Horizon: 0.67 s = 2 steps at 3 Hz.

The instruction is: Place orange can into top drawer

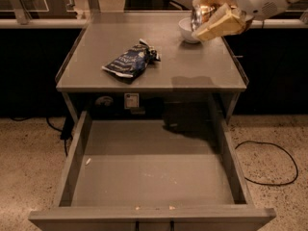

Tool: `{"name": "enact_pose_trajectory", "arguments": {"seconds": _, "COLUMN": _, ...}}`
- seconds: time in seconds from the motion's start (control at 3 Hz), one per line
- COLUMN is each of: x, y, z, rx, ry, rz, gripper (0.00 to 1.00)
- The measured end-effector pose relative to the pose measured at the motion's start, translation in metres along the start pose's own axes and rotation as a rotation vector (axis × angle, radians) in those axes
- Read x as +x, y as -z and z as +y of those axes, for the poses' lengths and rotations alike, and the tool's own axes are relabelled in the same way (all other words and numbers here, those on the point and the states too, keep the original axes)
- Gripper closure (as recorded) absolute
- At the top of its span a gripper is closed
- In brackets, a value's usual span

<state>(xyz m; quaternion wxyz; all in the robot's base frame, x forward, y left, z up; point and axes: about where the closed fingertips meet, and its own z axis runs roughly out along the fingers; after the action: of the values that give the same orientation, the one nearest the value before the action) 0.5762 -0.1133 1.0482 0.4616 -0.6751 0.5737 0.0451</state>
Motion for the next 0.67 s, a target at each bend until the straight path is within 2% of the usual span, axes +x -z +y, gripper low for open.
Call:
{"name": "enact_pose_trajectory", "arguments": {"seconds": 0.33, "x": -0.014, "y": 0.017, "z": 0.027, "rx": -0.018, "ry": 0.006, "rz": -0.021, "gripper": 1.0}}
{"name": "enact_pose_trajectory", "arguments": {"seconds": 0.67, "x": -0.02, "y": 0.034, "z": 0.072, "rx": -0.062, "ry": -0.014, "rz": -0.06, "gripper": 1.0}}
